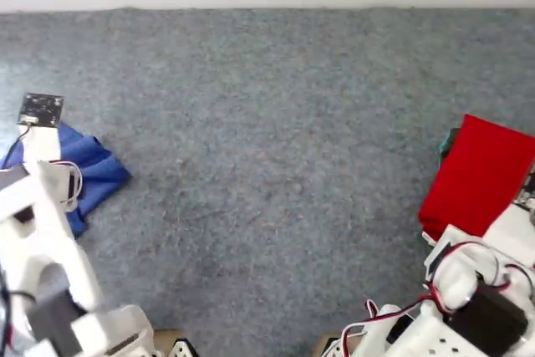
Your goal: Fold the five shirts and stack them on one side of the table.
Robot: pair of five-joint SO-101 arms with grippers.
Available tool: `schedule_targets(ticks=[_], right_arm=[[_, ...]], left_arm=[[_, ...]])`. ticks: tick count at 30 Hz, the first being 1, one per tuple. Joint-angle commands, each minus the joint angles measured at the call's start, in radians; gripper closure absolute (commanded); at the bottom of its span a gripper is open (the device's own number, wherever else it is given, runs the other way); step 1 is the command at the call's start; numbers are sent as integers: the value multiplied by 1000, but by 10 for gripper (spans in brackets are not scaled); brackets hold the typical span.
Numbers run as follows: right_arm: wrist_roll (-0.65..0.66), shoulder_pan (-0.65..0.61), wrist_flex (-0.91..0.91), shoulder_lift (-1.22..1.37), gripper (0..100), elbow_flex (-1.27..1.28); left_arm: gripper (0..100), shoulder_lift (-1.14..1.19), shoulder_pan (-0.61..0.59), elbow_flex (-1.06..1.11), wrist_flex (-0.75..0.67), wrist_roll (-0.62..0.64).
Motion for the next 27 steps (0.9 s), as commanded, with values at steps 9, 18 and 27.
schedule_targets(ticks=[9,18,27], right_arm=[[-5,-13,5,1,983,14],[-5,-13,8,-1,983,14],[-5,-13,5,4,983,15]], left_arm=[[827,244,-12,-231,166,-63],[827,267,-54,-262,126,-55],[827,275,-75,-271,123,-55]])
